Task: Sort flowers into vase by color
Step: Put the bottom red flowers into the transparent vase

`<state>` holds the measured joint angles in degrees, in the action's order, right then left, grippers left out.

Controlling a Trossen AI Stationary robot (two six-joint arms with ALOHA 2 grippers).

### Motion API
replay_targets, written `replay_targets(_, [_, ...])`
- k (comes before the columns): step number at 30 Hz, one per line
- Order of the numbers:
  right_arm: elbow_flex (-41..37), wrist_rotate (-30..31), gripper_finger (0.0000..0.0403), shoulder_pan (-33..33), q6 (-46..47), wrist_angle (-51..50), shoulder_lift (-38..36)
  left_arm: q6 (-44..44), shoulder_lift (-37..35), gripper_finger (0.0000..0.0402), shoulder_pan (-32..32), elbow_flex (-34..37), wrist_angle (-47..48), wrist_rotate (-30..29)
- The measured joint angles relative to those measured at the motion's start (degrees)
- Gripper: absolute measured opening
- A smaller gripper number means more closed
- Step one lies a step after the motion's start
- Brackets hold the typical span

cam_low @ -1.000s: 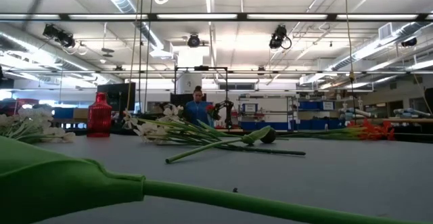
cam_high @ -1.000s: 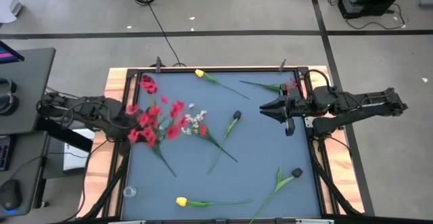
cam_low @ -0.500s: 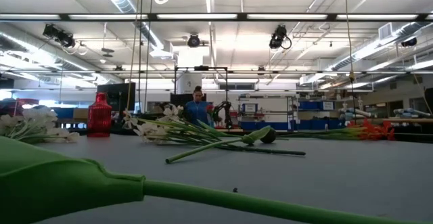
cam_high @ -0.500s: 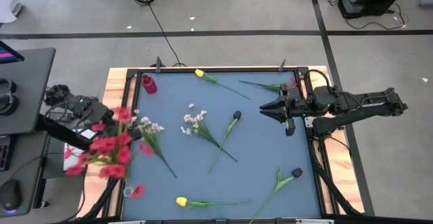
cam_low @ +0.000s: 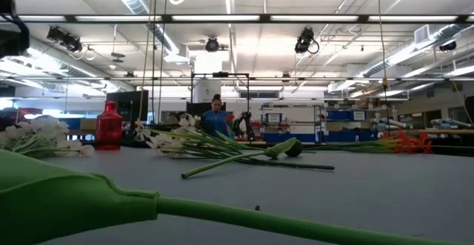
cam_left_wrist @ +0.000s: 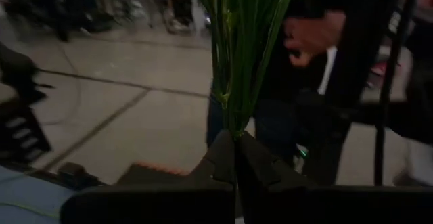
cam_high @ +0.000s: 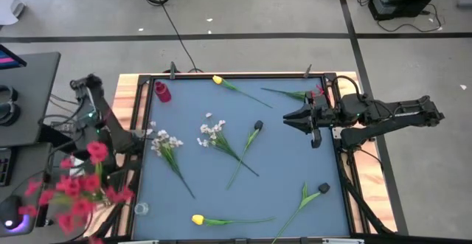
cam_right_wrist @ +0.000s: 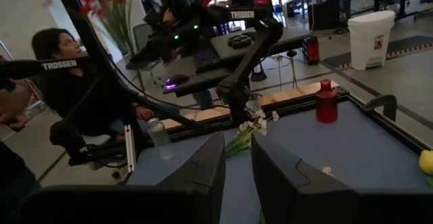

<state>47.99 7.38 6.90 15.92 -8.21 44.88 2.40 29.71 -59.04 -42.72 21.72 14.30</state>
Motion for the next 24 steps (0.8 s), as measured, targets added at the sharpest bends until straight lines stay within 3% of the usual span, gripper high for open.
replay_targets(6, [0.0,0.0,0.0082,0.0,0.0,0.0,0.0,1.8,1.5,0.0001,-3.6,0.4,0.3,-3.9])
replay_targets(13, [0.0,0.0,0.0082,0.0,0.0,0.0,0.0,-3.5,1.2,0.0003,-3.5,12.0,-14.0,-4.7])
replay_targets(24, [0.0,0.0,0.0082,0.0,0.0,0.0,0.0,-1.2,-0.6,0.0005,-3.4,13.2,-11.7,-9.2])
